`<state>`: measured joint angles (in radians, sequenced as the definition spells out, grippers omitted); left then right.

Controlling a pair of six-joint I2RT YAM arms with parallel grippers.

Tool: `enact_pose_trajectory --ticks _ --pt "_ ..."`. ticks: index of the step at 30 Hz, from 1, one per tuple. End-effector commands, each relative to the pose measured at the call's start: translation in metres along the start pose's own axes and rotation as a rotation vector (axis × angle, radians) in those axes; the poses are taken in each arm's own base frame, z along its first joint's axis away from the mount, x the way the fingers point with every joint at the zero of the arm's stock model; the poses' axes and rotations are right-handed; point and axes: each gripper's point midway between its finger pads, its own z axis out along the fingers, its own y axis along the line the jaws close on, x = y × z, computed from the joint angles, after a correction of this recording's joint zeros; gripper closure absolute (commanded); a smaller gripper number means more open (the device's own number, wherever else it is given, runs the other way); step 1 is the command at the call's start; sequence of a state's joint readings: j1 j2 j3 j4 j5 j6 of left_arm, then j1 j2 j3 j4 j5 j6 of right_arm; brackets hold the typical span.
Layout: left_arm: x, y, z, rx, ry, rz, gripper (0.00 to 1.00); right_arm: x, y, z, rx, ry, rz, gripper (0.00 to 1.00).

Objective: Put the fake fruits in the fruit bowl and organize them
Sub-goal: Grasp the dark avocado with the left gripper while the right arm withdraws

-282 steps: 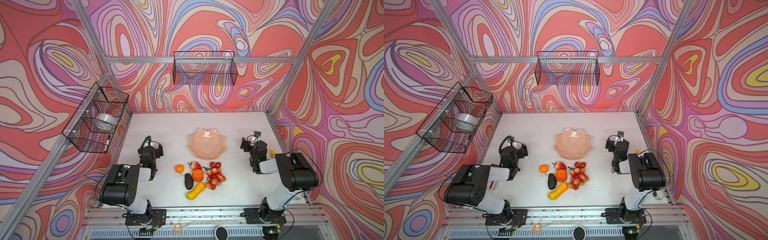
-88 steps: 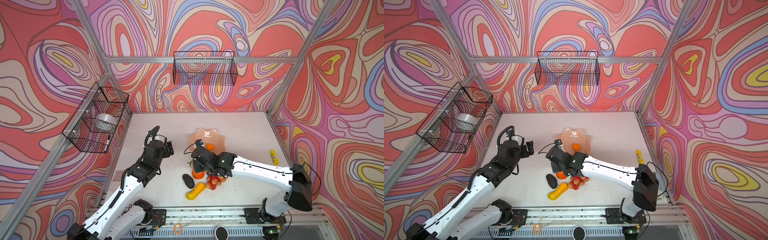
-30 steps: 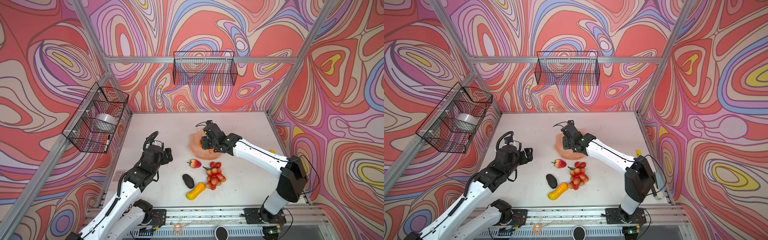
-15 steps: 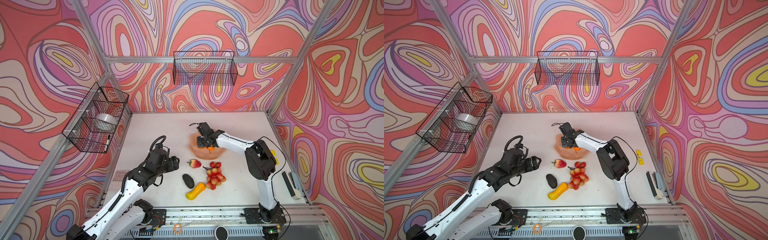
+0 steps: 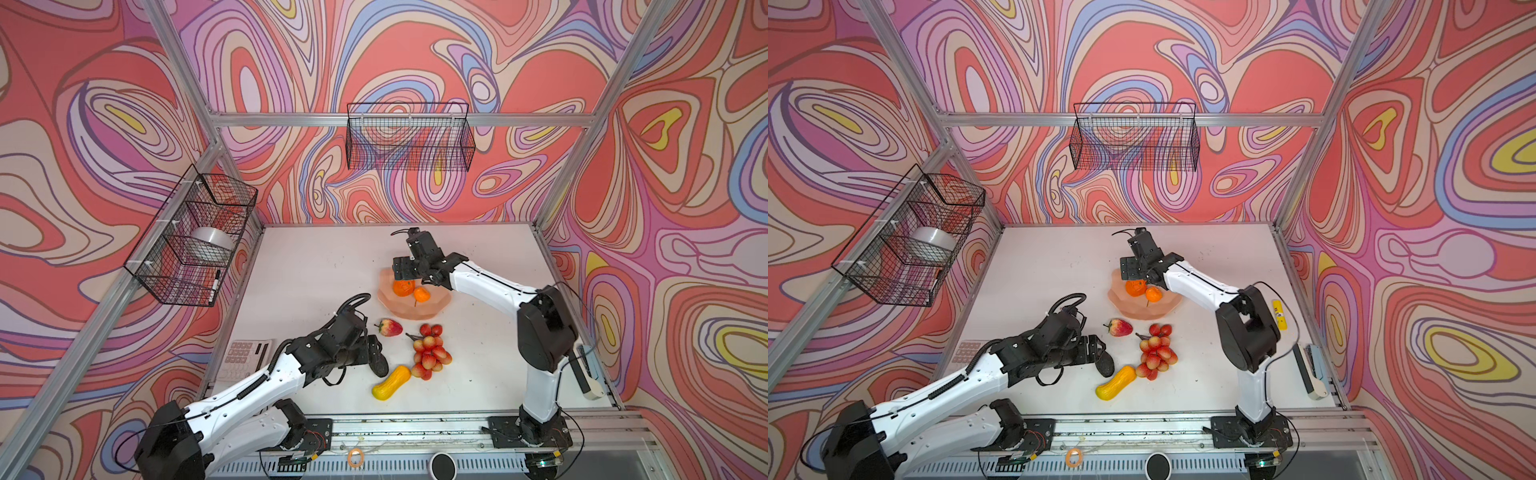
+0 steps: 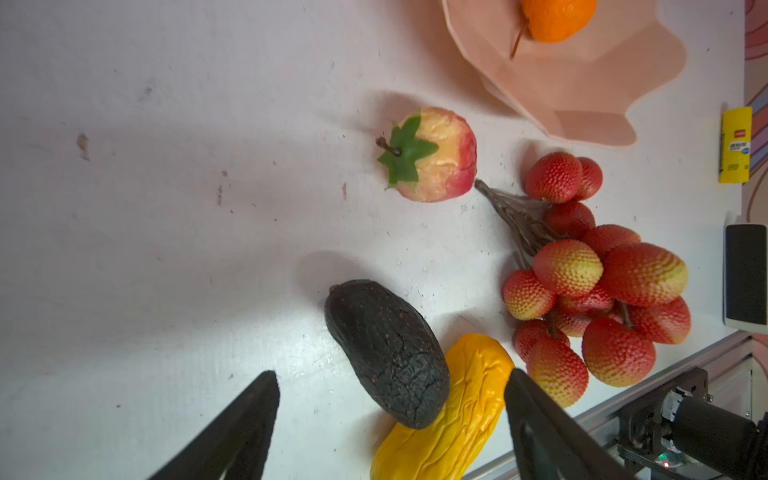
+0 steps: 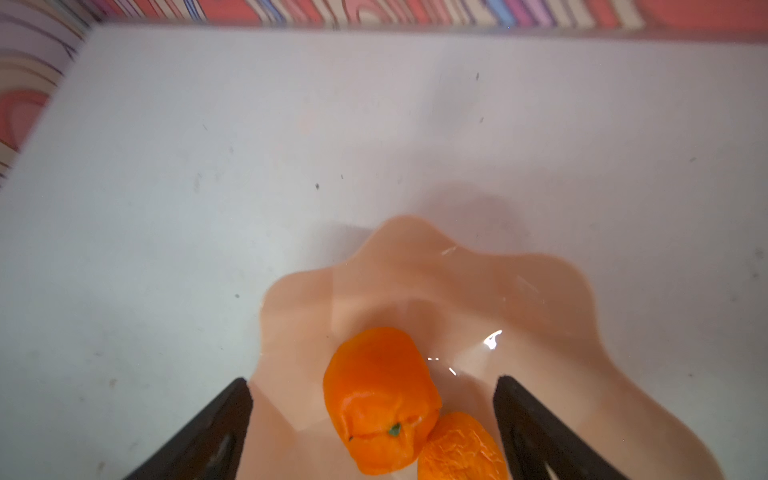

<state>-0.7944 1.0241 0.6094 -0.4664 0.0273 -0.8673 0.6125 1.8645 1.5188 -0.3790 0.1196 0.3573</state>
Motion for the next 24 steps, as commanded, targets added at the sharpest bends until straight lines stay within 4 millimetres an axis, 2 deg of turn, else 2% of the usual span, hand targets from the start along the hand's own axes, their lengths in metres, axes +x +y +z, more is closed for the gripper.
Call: enact_pose_trajectory --ticks 1,6,9,12,16,19,22,24 --pt "0.012 -0.005 0.015 0.002 0.031 -0.044 0.15 -0.046 -0.002 -0.052 -0.018 -0.182 0.033 0.02" --pt "0.025 -0.007 0.033 -0.034 0.095 -0.033 0.15 -0.049 -0.014 -0.088 -0.001 -0.244 0.060 0.02" --pt "0.028 -0.002 0.039 -0.068 0.116 -0.026 0.16 -0.046 -0.018 -0.100 0.001 -0.258 0.074 0.02" --pt "0.030 0.001 0.046 -0.084 0.124 -0.024 0.23 -0.042 -0.024 -0.106 0.014 -0.262 0.085 0.02" --pt "0.031 0.000 0.054 -0.089 0.136 -0.021 0.36 -0.036 -0.029 -0.108 0.021 -0.261 0.097 0.02" --pt "0.030 -0.002 0.056 -0.091 0.141 -0.012 0.53 -0.034 -0.030 -0.109 0.024 -0.263 0.098 0.02" --pt "0.027 -0.001 0.053 -0.104 0.131 -0.002 0.65 -0.033 -0.033 -0.109 0.032 -0.265 0.099 0.02" --pt "0.022 0.001 0.045 -0.117 0.108 0.008 0.69 -0.034 -0.035 -0.110 0.036 -0.273 0.102 0.02"
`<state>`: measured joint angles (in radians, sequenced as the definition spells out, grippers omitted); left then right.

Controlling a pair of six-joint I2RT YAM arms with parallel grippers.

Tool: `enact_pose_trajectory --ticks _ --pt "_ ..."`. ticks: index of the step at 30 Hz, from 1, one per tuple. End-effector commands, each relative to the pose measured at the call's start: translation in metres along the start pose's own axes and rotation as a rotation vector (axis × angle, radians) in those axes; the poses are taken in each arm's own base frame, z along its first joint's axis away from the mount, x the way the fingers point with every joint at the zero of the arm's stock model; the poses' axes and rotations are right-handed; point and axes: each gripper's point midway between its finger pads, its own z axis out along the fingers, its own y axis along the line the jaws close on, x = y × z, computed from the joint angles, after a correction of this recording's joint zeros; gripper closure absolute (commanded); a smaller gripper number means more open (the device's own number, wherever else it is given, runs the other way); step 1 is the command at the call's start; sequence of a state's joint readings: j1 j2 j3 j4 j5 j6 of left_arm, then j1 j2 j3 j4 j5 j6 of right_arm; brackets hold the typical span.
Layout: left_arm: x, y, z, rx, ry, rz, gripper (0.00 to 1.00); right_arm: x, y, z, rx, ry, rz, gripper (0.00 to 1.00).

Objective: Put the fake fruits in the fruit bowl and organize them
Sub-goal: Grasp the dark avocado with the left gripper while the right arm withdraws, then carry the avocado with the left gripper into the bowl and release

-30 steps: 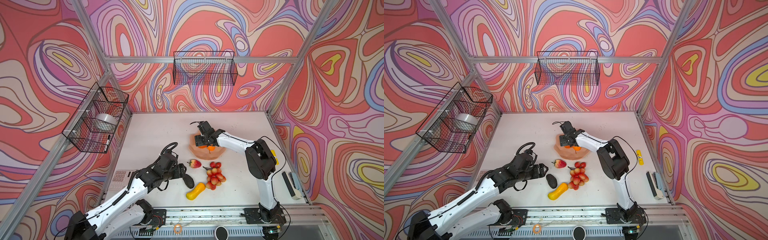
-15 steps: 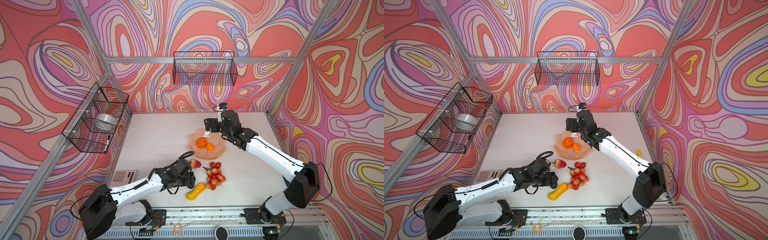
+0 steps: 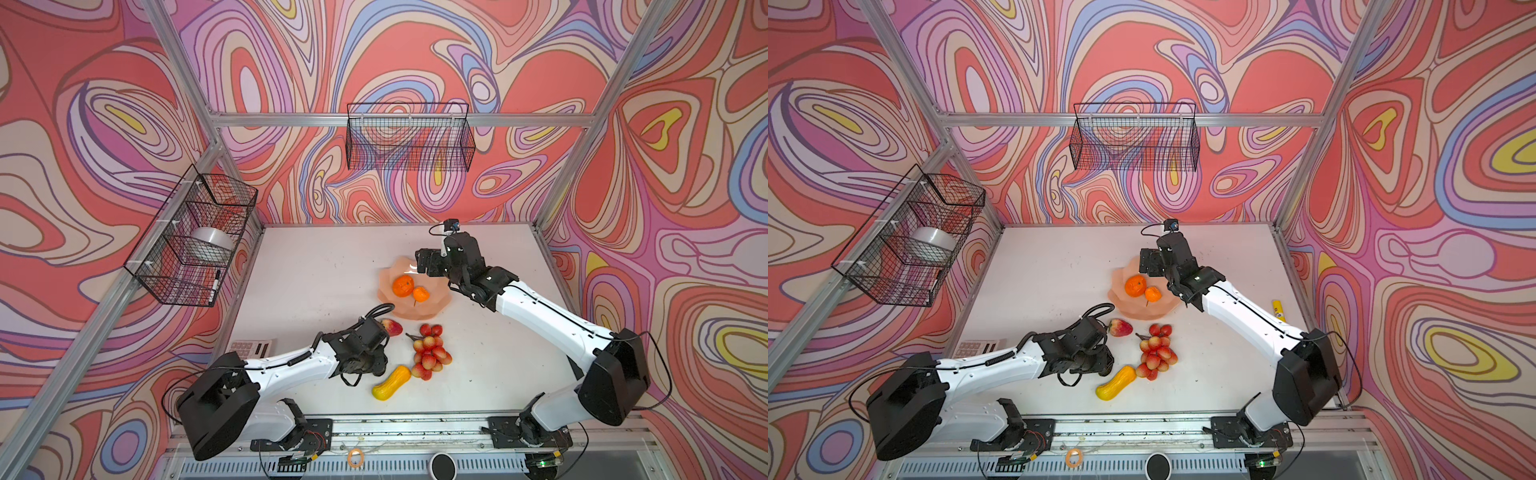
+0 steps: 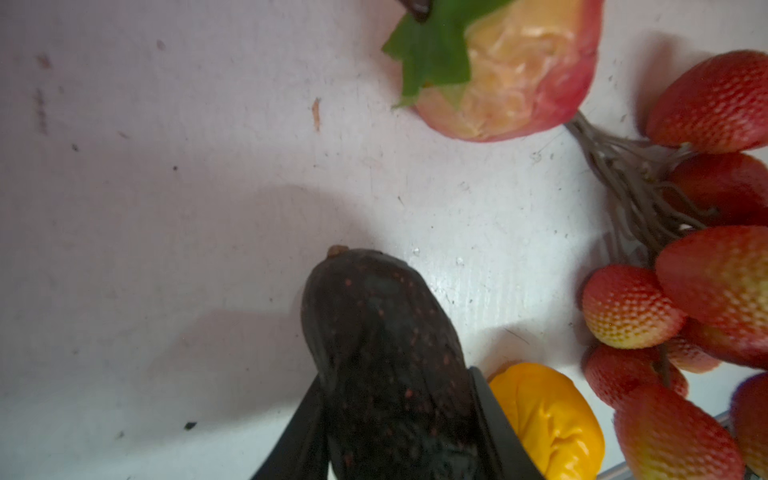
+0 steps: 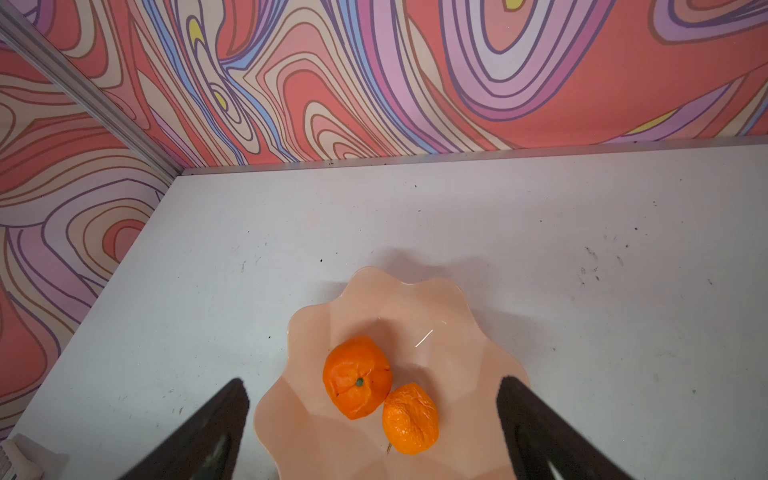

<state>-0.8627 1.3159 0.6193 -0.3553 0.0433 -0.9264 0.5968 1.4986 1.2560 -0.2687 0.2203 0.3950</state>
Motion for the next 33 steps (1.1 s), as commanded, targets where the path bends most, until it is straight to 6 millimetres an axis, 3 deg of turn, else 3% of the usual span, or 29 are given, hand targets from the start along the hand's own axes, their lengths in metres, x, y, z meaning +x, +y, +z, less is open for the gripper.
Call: enact_pose_trajectory --ticks 1,4,8,12,16,22,27,33 --pt "-0.013 -0.002 -0.018 -0.016 -0.058 0.015 0.70 -0.008 -0.007 -0.009 0.015 -0.042 0.019 0.02" --pt "-0.029 -0.007 -0.046 -0.009 -0.137 0.071 0.71 -0.006 -0.011 -0.012 0.012 -0.068 0.035 0.02" --pt "-0.060 -0.034 -0.086 0.024 -0.242 0.187 0.71 -0.005 -0.026 -0.022 0.016 -0.115 0.095 0.02" --pt "-0.094 -0.078 -0.095 0.051 -0.280 0.304 0.71 -0.006 -0.044 -0.039 0.046 -0.170 0.149 0.02" --pt "-0.129 -0.126 -0.081 0.087 -0.290 0.397 0.71 -0.009 -0.059 -0.059 0.087 -0.198 0.165 0.02" --pt "-0.181 -0.169 -0.039 0.123 -0.263 0.424 0.71 -0.014 -0.079 -0.101 0.126 -0.273 0.217 0.02" --pt "-0.209 -0.189 -0.005 0.116 -0.263 0.440 0.70 -0.010 -0.090 -0.120 0.155 -0.280 0.240 0.02" --pt "-0.219 -0.189 0.034 0.088 -0.221 0.414 0.69 -0.002 -0.092 -0.127 0.148 -0.268 0.250 0.02"
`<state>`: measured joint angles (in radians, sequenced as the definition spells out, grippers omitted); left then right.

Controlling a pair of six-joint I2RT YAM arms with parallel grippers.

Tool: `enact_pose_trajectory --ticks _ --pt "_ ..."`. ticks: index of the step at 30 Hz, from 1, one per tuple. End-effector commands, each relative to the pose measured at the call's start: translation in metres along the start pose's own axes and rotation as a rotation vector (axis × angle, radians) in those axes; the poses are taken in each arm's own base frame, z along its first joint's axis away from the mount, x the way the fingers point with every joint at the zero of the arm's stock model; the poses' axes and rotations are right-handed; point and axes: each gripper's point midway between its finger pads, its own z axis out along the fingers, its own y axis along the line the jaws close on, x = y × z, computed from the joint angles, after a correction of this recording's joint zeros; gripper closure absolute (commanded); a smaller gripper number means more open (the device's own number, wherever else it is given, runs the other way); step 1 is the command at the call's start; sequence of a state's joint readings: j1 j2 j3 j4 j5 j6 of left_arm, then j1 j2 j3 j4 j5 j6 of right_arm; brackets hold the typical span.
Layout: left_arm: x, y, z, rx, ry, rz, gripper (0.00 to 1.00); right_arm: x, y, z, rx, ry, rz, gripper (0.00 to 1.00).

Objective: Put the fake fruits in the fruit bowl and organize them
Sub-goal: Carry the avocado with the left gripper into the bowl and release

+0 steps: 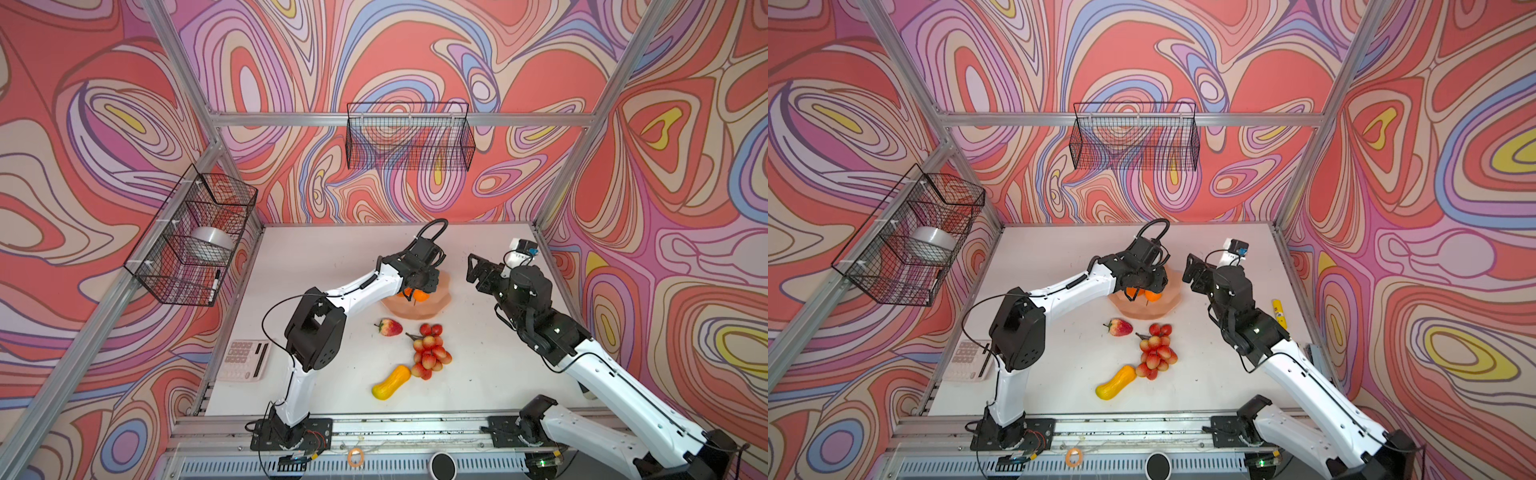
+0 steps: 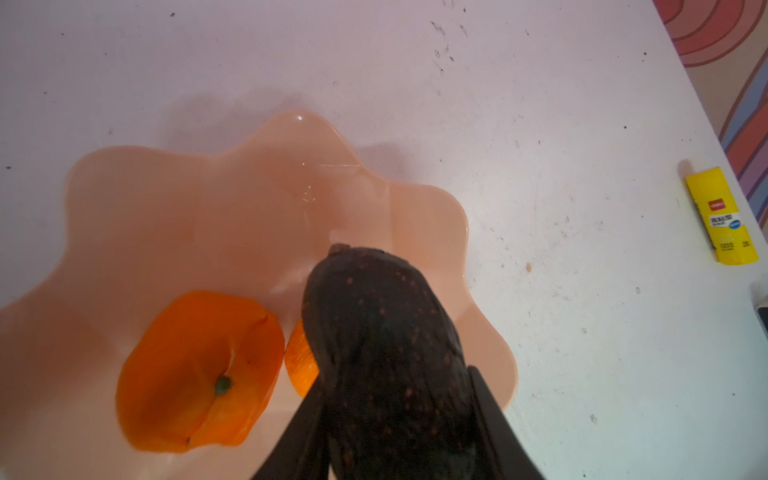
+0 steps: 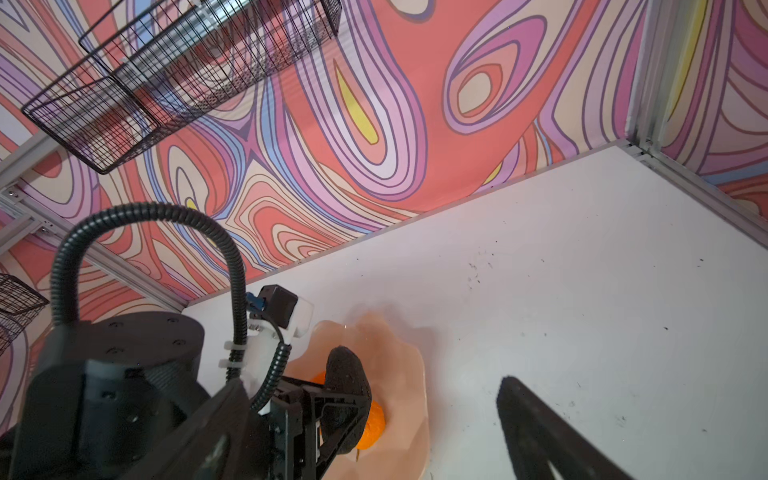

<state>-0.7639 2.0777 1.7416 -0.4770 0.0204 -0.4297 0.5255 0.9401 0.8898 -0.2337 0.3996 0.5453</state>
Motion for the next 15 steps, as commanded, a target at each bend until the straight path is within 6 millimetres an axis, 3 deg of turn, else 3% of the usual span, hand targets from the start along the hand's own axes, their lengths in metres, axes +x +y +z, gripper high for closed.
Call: enact_pose_trajectory --ticks 1,6,11,15 --pt "-0.001 0.005 0.014 -0.008 0.010 -0.002 0.68 0.011 -0.011 -0.001 0.037 0.033 -0.003 0.02" --pt "0.006 0.014 0.039 -0.014 0.039 -0.058 0.64 0.013 -0.009 0.000 0.031 0.044 -0.010 0.02" --pt "0.004 0.009 0.047 0.016 0.038 -0.077 0.55 0.013 -0.007 0.002 0.023 0.045 -0.011 0.02" --pt "-0.004 0.002 0.044 0.041 0.026 -0.085 0.36 0.012 -0.006 0.004 0.025 0.046 -0.016 0.02"
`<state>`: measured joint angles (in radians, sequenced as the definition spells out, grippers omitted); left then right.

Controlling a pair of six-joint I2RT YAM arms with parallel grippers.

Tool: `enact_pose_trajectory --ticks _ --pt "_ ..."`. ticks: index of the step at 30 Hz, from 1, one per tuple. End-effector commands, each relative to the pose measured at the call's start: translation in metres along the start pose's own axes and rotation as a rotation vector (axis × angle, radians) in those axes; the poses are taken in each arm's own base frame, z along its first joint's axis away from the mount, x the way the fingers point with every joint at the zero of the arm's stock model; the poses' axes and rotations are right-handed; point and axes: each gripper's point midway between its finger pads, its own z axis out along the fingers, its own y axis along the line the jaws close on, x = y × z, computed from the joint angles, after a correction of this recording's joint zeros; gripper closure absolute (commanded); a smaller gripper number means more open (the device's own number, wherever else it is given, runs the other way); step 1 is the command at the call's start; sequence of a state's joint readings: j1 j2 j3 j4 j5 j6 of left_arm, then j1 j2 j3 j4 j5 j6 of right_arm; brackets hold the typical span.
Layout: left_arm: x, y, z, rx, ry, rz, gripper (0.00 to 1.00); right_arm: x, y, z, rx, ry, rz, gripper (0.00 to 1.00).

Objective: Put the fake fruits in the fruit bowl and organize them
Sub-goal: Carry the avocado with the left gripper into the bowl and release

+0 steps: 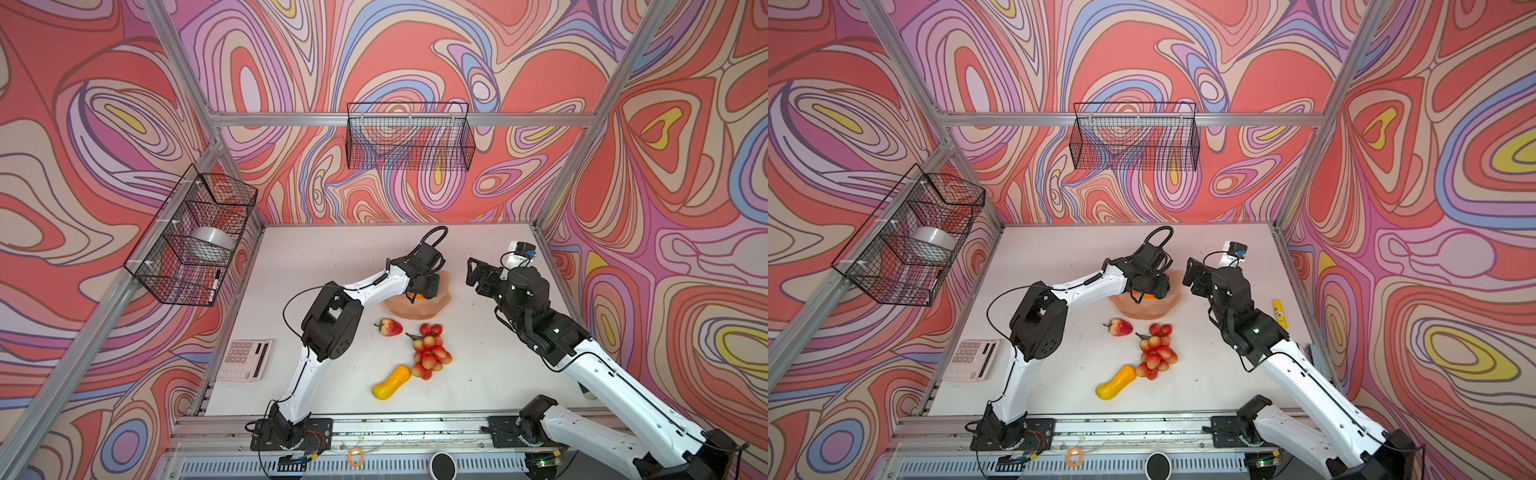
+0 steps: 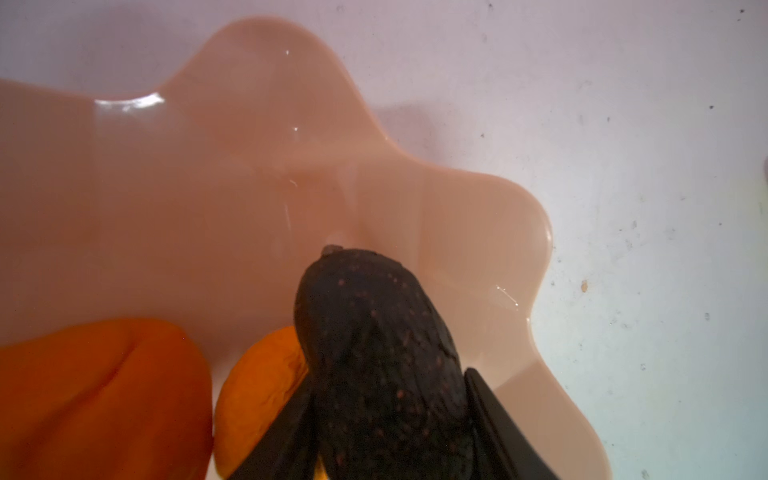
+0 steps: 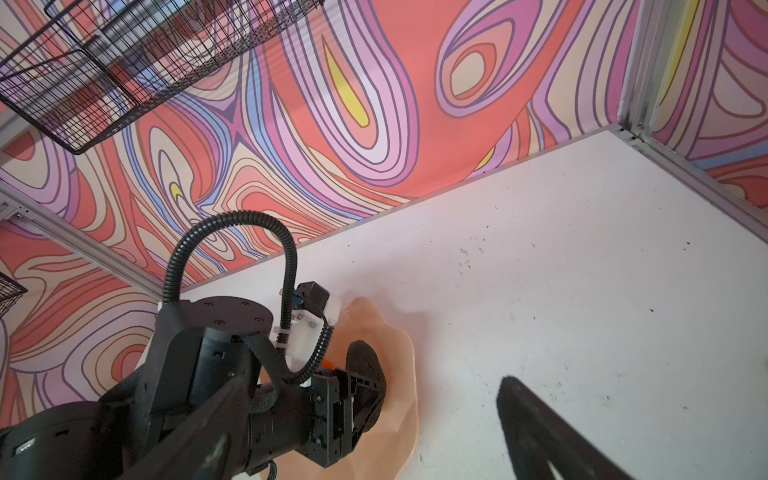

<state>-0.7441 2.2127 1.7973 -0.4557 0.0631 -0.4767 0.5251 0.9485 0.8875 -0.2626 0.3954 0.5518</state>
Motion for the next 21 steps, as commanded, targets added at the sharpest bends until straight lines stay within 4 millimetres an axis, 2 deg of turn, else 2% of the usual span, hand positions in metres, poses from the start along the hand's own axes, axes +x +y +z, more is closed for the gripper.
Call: enact_pose_trajectory --ticks 1,3,7,10,13,15,17,19,21 --pt "-0.020 -0.012 -0.008 0.052 -0.047 -0.020 0.34 0.003 -0.001 0.003 0.009 0.015 -0.011 0.02" --pt "-0.027 -0.017 -0.020 0.073 -0.074 -0.016 0.31 0.002 0.000 0.004 0.008 0.011 -0.015 0.02" --pt "-0.045 -0.023 -0.058 0.105 -0.162 -0.014 0.26 -0.002 0.001 0.006 0.009 0.000 -0.022 0.02" --pt "-0.058 -0.022 -0.096 0.111 -0.226 -0.004 0.26 -0.002 0.003 0.008 0.007 0.000 -0.029 0.02" --pt "-0.060 -0.014 -0.139 0.083 -0.290 0.031 0.26 0.001 0.004 0.013 0.009 0.005 -0.035 0.02" --pt "-0.049 -0.002 -0.165 0.046 -0.313 0.054 0.25 0.002 0.005 0.017 0.010 0.008 -0.046 0.02" --pt "-0.030 0.011 -0.182 0.015 -0.309 0.069 0.24 0.003 0.006 0.022 0.015 0.011 -0.055 0.02" --pt "-0.004 0.025 -0.192 -0.006 -0.283 0.069 0.24 0.004 0.008 0.028 0.021 0.017 -0.063 0.02" --pt "0.033 0.038 -0.195 -0.002 -0.227 0.060 0.24 0.004 0.011 0.035 0.022 0.022 -0.067 0.02"
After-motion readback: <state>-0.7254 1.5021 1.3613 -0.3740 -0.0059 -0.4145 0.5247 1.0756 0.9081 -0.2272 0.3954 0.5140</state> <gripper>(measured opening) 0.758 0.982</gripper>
